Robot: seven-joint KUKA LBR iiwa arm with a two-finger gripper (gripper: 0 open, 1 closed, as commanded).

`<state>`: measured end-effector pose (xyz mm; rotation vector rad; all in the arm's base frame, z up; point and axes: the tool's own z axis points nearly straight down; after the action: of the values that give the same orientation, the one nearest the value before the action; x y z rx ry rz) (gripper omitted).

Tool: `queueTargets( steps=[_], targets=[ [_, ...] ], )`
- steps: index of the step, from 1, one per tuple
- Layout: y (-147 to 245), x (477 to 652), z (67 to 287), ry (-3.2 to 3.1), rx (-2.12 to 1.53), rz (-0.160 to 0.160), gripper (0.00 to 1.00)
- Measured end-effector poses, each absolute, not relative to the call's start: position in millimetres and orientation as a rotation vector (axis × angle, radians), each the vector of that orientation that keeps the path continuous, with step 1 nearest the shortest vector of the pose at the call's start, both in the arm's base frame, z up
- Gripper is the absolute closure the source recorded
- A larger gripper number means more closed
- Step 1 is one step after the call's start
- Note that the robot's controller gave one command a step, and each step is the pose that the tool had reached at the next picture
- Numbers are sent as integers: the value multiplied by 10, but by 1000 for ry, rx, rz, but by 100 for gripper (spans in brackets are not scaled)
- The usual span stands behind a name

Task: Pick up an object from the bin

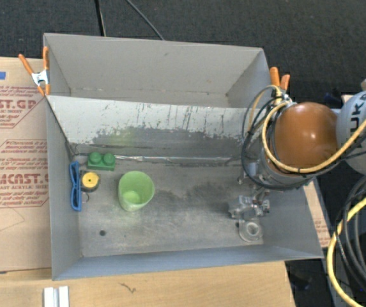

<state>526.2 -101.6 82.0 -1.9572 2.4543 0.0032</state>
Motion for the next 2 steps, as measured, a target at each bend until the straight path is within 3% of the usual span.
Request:
queueTargets(
  steps=[1,2],
  targets=[
    [-1013,5262,819,2454,-1957,4,0],
    [-1015,5262,820,2454,-1957,4,100]
  ],
)
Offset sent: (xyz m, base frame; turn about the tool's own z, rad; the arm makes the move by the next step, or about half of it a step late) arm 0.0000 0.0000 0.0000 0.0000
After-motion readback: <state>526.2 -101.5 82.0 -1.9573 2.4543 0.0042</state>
